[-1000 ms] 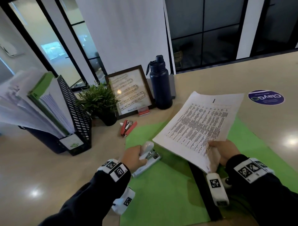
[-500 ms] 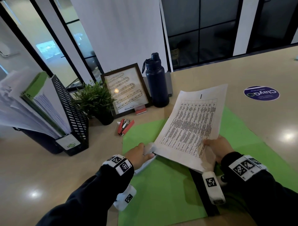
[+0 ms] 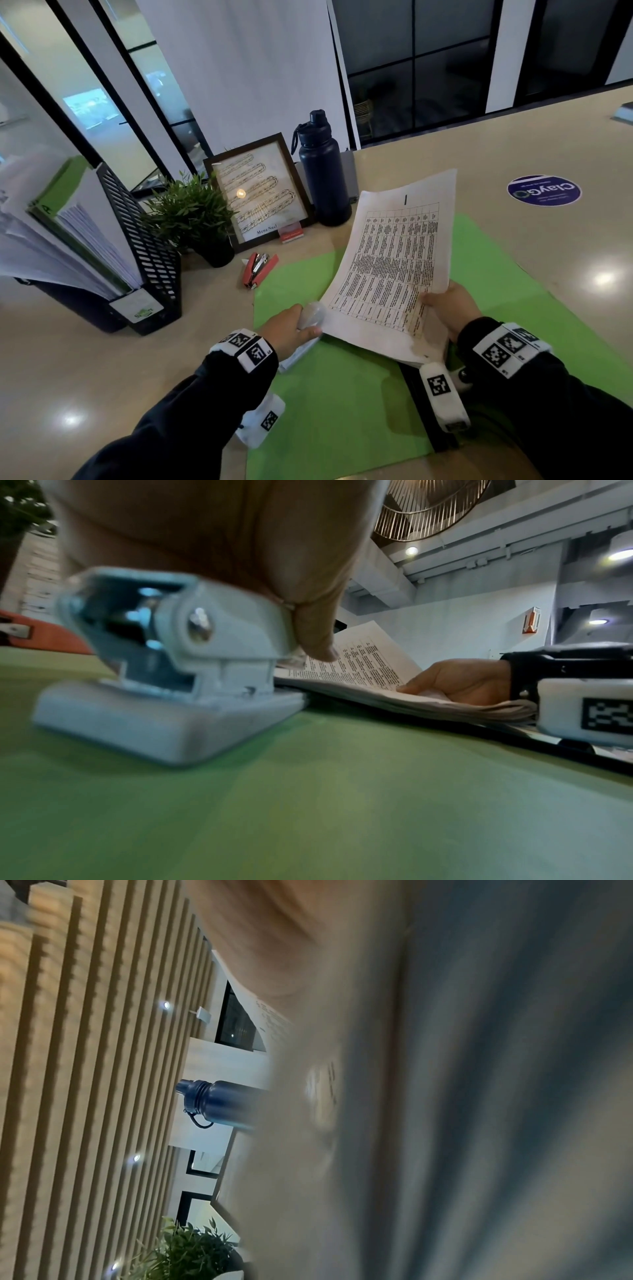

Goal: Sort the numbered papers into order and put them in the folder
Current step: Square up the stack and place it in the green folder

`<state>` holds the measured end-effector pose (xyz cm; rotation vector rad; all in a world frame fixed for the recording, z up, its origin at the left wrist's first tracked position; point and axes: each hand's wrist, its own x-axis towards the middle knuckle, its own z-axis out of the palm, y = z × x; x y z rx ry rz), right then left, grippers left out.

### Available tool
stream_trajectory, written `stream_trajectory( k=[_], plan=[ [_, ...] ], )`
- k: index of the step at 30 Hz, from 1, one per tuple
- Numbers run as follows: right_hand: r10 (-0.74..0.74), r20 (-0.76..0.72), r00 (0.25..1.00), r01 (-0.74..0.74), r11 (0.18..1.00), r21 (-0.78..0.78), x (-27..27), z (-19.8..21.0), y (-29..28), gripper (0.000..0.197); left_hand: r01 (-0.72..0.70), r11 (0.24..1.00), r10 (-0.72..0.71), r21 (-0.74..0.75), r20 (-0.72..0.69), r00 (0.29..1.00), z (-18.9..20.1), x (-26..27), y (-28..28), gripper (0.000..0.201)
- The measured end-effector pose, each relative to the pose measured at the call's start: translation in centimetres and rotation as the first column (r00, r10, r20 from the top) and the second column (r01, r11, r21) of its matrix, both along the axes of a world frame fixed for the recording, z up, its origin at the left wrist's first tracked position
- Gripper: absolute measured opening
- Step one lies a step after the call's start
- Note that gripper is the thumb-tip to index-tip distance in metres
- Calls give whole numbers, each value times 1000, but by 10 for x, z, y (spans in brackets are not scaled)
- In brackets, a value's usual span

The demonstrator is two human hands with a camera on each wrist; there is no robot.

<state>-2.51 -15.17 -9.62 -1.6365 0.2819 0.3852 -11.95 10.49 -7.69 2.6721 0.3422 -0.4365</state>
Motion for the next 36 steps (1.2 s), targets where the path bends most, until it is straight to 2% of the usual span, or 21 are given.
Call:
stream_trajectory(
  k=[5, 9, 11, 14, 16, 20, 22, 26, 32, 36],
  plan=[
    [14, 8, 1000, -14, 1000, -14, -1, 1, 1, 32, 2, 1000, -2, 22, -14, 1000, 0, -1, -1, 41],
    [11, 5, 1000, -11, 999, -41, -2, 3, 1, 34, -4, 1000, 3, -15, -25, 1000, 5, 1, 3, 54],
    [15, 2, 1000, -15, 998, -56, -2, 4, 2, 36, -53, 991, 59, -123, 49, 997, 15, 5, 2, 61],
    [26, -9, 1000, -26, 997, -73, -3, 5, 2, 38, -83, 976, 130, -203, 227, 965, 37, 21, -5, 47],
    [33, -9, 999, -33, 996, -82, -4, 7, 2, 38, -64, 982, 108, -176, 251, 962, 42, 36, -11, 42],
    [42, -11, 999, -43, 996, -79, -5, 10, 1, 39, -75, 997, 76, -17, 74, 994, 17, 59, -20, 46],
    [49, -14, 999, -50, 996, -74, -5, 10, 1, 40, -117, 991, 112, 66, 63, 992, 1, 65, -17, 47],
    [57, -21, 998, -59, 997, -59, -4, 8, 0, 40, -214, 974, 202, 75, 146, 969, -12, 68, -11, 40],
    [53, -14, 998, -54, 997, -54, -1, 6, 0, 39, -210, 972, 194, 108, 140, 971, -21, 71, -13, 36],
    [52, -17, 998, -53, 998, -45, 0, 3, 0, 37, -216, 973, 207, 77, 112, 972, -24, 71, -16, 50]
  ],
)
